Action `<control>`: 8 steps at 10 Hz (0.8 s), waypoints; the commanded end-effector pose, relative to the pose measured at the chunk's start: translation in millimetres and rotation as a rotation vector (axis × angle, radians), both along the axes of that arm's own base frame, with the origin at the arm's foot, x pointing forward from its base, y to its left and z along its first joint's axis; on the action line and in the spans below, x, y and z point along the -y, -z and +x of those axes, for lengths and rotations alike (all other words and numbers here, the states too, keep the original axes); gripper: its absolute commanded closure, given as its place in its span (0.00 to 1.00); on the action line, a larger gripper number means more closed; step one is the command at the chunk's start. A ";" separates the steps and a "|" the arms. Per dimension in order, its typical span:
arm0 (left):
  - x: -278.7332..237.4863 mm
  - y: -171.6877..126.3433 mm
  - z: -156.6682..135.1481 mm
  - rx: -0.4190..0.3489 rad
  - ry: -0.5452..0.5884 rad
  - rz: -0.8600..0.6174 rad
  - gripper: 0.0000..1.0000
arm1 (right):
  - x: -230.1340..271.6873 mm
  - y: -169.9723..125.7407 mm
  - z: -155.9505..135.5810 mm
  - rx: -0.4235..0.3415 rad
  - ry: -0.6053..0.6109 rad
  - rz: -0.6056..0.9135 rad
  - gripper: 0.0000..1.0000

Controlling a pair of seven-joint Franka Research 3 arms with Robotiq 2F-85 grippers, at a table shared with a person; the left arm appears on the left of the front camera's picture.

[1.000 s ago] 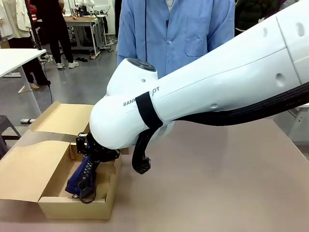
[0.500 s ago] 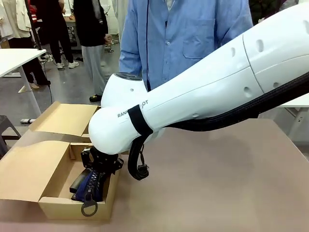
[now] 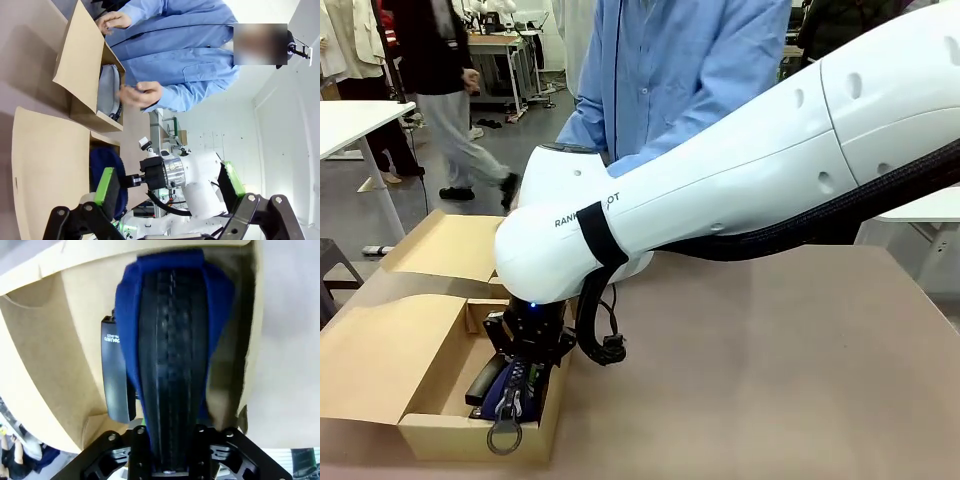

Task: Place items inside the box.
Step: Pick up a Pencil pouch or Stapler and place it inside the Mailer Box closest to the robot.

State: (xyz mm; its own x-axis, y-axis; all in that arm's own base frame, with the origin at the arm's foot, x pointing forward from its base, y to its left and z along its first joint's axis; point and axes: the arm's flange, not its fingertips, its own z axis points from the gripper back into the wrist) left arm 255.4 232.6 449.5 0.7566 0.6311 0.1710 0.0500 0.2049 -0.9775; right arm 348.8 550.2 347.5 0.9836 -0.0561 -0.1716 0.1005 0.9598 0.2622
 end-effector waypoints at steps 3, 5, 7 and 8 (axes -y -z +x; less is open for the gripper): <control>0.3 -0.7 0.1 0.033 -0.005 -0.010 0.00 | -2.8 -4.9 -1.0 0.010 -0.033 0.014 0.00; 0.3 -0.7 0.1 0.033 -0.005 -0.010 0.00 | -2.6 -6.5 -4.0 0.016 -0.048 0.024 0.00; 0.3 -0.7 0.1 0.033 -0.005 -0.010 0.00 | -1.8 -10.2 -6.9 0.026 -0.065 0.033 0.00; 0.3 -0.7 0.1 0.033 -0.005 -0.010 0.00 | -1.4 -11.3 -8.2 0.032 -0.072 0.038 0.00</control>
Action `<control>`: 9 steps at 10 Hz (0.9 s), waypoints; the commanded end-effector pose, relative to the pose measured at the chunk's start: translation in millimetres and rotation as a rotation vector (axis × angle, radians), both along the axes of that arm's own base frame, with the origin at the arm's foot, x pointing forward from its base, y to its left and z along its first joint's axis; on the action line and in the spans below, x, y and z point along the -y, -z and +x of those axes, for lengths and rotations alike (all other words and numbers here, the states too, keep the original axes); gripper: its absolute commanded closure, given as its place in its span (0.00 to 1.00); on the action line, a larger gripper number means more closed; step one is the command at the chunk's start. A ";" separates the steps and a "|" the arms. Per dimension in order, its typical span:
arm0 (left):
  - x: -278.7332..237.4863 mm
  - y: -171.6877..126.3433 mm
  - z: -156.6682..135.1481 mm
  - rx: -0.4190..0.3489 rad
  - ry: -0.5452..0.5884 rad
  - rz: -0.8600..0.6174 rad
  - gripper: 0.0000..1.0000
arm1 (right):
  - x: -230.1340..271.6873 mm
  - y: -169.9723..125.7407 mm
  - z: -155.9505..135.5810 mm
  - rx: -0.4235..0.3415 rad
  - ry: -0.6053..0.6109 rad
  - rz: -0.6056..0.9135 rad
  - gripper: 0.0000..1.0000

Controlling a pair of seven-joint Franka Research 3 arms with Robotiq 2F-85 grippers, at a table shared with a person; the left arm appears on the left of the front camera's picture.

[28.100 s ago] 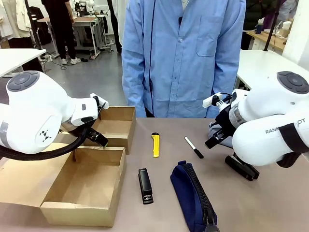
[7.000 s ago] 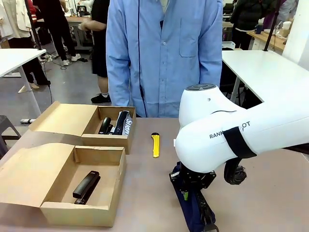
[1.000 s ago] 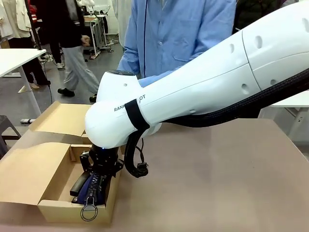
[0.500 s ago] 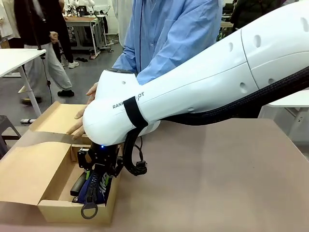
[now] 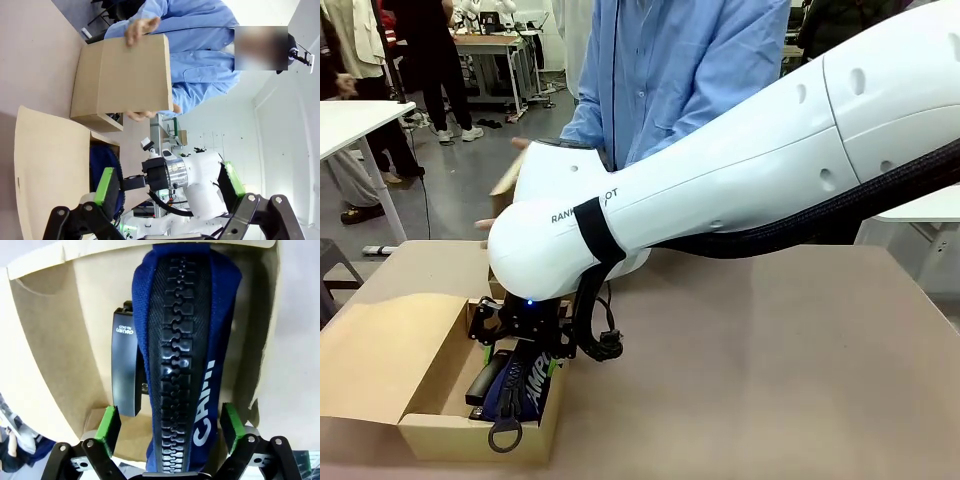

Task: Place items inside the box.
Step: Pick up a Pencil pouch or Stapler and place it inside the Mailer Box closest to the robot.

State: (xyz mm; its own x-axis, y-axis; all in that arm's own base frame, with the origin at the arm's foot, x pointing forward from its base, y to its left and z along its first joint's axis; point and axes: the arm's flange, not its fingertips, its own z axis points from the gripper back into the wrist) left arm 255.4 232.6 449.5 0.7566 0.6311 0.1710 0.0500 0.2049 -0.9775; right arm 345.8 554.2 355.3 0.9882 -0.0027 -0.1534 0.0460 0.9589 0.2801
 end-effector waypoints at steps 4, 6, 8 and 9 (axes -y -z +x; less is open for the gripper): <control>0.3 -0.8 0.1 0.033 -0.005 -0.010 0.00 | 0.5 -3.2 -6.7 0.022 -0.024 0.032 0.00; 0.3 -0.8 0.1 0.033 -0.005 -0.010 0.00 | 0.8 -3.2 -7.1 0.019 -0.030 0.034 0.00; 0.3 -0.8 0.1 0.033 -0.005 -0.010 0.00 | 0.7 -2.6 -8.1 0.015 -0.036 0.032 0.00; 0.3 -0.8 0.1 0.033 -0.005 -0.010 0.00 | 0.5 -3.0 -8.3 0.016 -0.037 0.031 0.00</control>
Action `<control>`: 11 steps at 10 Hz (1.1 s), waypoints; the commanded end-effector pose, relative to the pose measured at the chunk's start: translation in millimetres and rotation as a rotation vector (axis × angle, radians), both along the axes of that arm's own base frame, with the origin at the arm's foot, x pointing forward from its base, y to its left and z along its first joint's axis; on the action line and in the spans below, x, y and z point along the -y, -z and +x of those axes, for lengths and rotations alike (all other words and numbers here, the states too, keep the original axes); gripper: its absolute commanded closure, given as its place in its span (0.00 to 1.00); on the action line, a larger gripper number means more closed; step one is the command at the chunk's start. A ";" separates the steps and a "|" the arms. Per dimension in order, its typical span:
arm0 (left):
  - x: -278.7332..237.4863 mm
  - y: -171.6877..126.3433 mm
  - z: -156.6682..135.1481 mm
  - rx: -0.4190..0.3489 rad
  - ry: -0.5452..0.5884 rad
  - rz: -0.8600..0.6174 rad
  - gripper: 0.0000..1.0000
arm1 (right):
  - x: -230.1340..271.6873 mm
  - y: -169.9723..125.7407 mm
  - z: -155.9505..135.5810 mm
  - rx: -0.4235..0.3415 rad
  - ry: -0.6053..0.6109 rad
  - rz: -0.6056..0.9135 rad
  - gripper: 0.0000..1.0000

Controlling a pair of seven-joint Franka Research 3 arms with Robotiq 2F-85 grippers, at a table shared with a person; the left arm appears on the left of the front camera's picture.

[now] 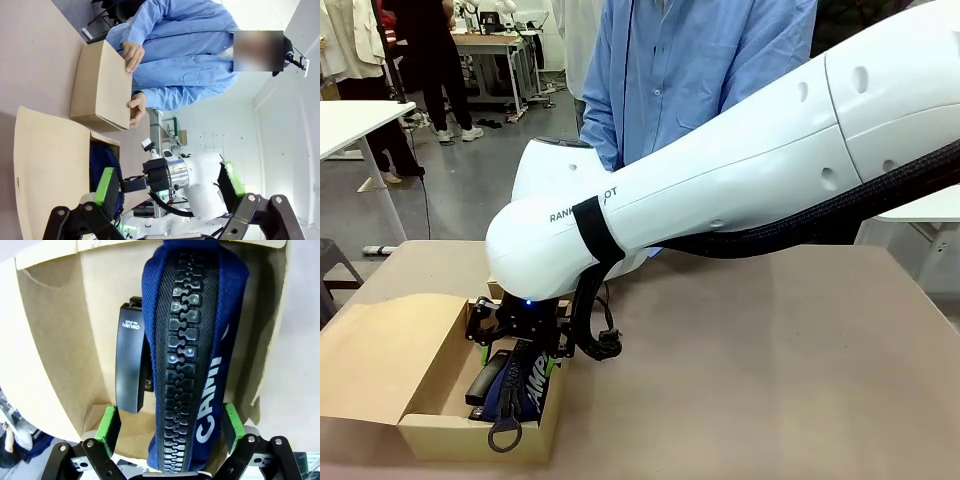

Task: Place items inside the box.
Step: Pick up a Pencil pouch or Stapler and place it inside the Mailer Box closest to the robot.

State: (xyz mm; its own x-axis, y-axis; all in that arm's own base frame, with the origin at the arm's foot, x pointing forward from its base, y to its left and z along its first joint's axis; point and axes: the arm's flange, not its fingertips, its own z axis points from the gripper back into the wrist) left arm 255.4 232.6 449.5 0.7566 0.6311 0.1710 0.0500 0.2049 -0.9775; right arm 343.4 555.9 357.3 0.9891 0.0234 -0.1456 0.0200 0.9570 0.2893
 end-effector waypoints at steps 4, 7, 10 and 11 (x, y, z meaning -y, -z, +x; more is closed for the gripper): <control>0.3 -0.7 0.1 0.033 -0.005 -0.010 0.00 | 1.4 -0.2 -7.0 0.004 -0.015 0.024 0.00; 0.3 -0.7 0.1 0.033 -0.005 -0.010 0.00 | 1.1 -0.3 -7.9 0.005 -0.015 0.027 0.00; 0.3 -0.7 0.1 0.033 -0.005 -0.010 0.00 | 2.7 0.5 -8.1 -0.004 -0.017 0.033 0.00; 0.3 -0.7 0.1 0.033 -0.005 -0.010 0.00 | 3.7 -0.3 -8.4 -0.003 -0.017 0.037 0.00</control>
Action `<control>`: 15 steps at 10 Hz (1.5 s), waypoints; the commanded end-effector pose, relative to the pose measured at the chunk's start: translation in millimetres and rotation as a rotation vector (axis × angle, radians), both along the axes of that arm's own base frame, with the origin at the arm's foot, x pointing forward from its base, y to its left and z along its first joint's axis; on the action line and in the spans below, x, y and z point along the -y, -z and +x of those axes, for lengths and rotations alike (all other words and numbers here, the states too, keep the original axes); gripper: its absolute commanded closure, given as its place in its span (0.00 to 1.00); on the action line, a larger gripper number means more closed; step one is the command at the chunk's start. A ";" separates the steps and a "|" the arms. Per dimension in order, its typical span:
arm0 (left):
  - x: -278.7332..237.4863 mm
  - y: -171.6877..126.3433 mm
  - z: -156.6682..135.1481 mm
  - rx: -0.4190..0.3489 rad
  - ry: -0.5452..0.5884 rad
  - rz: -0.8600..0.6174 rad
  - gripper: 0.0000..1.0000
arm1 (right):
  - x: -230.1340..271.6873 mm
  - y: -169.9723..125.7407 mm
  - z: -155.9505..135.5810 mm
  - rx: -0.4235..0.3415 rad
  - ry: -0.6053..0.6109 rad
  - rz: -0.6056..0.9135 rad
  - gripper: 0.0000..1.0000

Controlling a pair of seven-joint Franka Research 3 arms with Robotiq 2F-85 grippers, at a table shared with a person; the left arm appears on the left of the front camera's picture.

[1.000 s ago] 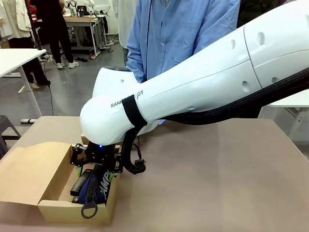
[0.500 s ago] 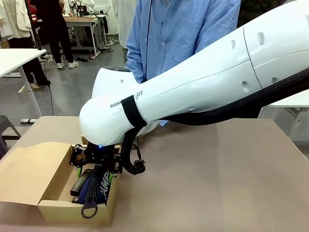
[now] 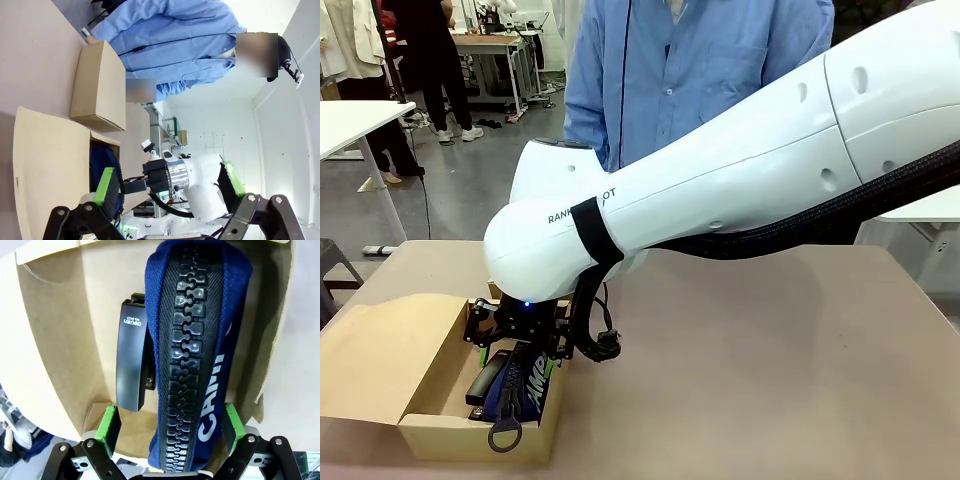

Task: Place items inside the box.
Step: Pick up a Pencil pouch or Stapler and place it inside the Mailer Box closest to the robot.

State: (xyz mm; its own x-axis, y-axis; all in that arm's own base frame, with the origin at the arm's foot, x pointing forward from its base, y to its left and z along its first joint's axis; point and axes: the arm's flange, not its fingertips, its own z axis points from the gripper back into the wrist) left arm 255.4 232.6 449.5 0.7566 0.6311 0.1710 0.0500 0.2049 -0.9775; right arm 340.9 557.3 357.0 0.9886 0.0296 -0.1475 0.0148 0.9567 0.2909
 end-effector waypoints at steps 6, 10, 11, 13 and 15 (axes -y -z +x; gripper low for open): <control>0.3 -0.8 0.1 0.033 -0.005 -0.010 0.00 | 155.9 -100.4 -36.9 0.087 0.073 0.346 0.00; 0.3 -0.8 0.1 0.033 -0.005 -0.010 0.00 | 312.5 -87.1 -68.8 -0.003 0.008 0.623 0.00; 0.3 -0.8 0.1 0.033 -0.005 -0.010 0.00 | 228.7 -117.8 -49.3 0.047 0.015 0.488 0.00; 0.3 -0.8 0.1 0.033 -0.005 -0.010 0.00 | 228.7 -117.8 -49.3 0.047 0.015 0.488 0.00; 0.3 -0.8 0.1 0.033 -0.005 -0.010 0.00 | 285.3 -122.7 -50.8 0.024 -0.007 0.680 0.00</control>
